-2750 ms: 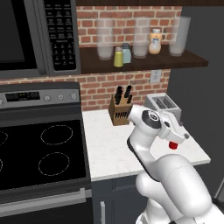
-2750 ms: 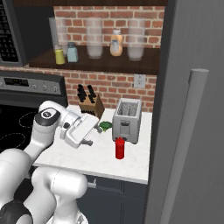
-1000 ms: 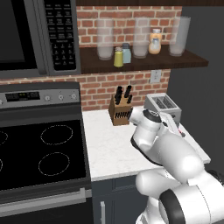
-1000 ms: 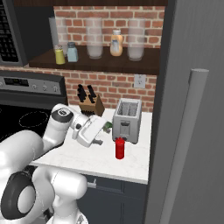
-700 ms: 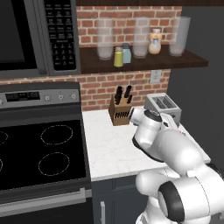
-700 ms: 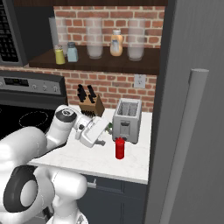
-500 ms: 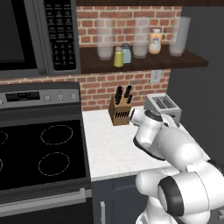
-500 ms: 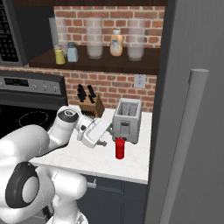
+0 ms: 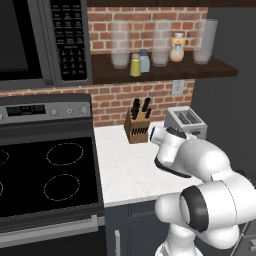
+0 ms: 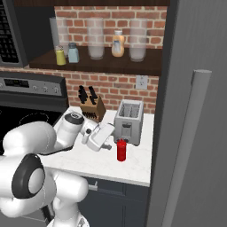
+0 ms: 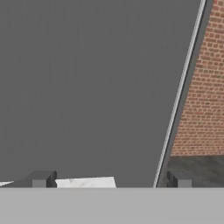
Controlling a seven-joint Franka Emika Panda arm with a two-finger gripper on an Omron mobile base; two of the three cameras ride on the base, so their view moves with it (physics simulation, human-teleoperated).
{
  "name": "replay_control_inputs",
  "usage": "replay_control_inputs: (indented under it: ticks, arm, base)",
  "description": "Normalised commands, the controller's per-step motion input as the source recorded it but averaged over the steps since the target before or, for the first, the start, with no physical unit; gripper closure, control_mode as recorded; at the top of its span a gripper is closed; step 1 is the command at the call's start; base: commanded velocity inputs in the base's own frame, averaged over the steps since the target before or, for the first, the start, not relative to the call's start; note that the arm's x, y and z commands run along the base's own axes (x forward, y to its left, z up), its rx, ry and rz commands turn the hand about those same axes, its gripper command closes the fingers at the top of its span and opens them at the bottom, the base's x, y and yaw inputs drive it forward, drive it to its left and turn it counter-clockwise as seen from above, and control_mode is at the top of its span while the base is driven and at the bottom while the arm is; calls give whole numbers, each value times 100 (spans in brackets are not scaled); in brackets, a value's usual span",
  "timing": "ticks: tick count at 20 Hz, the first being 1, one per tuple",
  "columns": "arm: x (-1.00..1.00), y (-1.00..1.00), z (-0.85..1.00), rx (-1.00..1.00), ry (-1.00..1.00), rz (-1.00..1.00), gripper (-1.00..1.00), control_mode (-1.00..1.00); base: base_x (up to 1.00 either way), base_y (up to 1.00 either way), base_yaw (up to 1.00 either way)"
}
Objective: Put the shaker and condiment bottle from the counter next to their counterparts in the cabinet.
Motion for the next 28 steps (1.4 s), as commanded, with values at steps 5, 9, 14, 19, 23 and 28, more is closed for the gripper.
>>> replay_control_inputs:
  ticks: [5,9,14,19,23,28]
  arm:
    - [11,-5,-17,0,3,0,-100,-100]
    - [11,-2,-15,0,3,0,-100,-100]
    - [12,0,-7,0,1,0,-100,-100]
    - [16,0,0,0,0,0,-100,-100]
    - [31,0,0,0,0,0,-100,-100]
    - [19,0,-1,0,0,0,-100,-100]
  base:
    - [0,0,0]
    - [0,0,0]
    - [0,0,0]
    - [0,0,0]
    - [0,0,0]
    - [0,0,0]
